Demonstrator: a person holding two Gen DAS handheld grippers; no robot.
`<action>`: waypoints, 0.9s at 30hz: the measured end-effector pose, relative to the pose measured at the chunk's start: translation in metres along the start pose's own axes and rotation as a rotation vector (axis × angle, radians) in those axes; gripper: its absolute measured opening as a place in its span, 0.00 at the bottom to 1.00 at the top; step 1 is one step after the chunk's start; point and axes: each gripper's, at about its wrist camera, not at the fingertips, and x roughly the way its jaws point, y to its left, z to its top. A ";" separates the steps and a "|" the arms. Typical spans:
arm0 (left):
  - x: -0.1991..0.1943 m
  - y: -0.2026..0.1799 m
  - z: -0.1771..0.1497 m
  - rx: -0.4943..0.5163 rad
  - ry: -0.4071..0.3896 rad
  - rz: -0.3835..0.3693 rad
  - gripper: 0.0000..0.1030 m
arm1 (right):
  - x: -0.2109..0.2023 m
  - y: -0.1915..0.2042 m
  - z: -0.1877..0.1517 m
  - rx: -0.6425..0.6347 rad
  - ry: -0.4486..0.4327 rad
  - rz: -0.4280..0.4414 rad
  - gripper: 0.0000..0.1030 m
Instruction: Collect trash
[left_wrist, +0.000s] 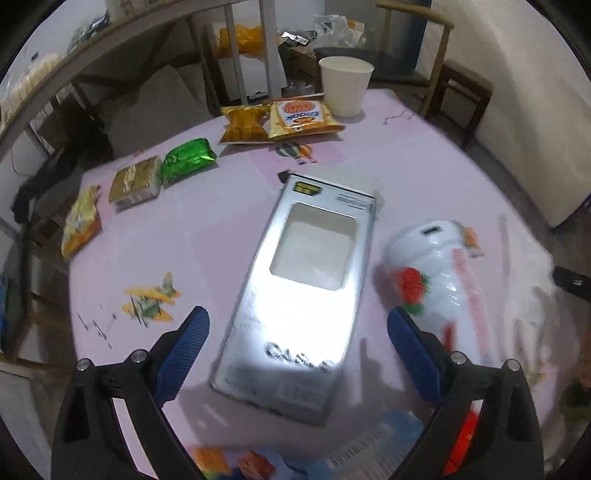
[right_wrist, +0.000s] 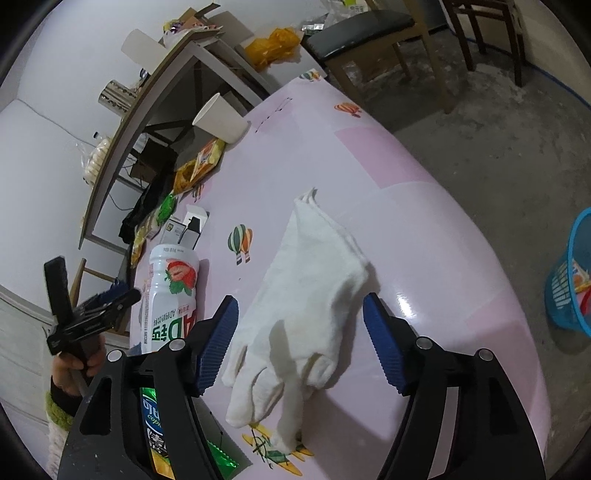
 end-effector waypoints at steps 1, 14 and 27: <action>-0.006 -0.002 -0.004 -0.006 -0.005 -0.030 0.92 | -0.001 -0.001 0.000 0.001 0.001 0.002 0.65; -0.046 -0.004 -0.083 -0.162 0.067 -0.306 0.68 | -0.003 0.000 -0.009 0.008 0.024 0.035 0.65; -0.001 0.020 -0.095 -0.431 0.154 -0.500 0.54 | 0.002 0.015 -0.022 -0.011 0.061 0.032 0.65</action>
